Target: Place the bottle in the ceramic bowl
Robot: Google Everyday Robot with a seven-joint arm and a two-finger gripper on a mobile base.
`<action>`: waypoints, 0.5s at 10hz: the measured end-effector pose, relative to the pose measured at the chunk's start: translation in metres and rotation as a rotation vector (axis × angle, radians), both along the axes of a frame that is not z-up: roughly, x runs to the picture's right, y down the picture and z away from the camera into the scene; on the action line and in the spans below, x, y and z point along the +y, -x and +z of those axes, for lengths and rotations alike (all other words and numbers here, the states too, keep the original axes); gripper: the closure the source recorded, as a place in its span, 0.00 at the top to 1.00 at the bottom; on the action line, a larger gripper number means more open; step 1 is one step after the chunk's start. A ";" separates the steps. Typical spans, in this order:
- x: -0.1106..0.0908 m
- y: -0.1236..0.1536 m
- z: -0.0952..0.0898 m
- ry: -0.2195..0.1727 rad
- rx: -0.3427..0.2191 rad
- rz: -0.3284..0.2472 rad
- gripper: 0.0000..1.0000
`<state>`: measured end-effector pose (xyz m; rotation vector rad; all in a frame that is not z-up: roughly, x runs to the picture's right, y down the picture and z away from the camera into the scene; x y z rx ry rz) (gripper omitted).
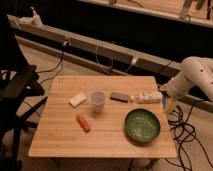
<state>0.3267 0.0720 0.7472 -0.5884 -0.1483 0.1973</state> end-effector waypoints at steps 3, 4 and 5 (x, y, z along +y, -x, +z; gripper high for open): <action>0.000 0.000 0.000 0.000 0.000 0.000 0.80; 0.002 0.000 0.001 0.003 -0.001 0.001 0.80; 0.001 0.000 0.001 0.002 -0.001 0.001 0.80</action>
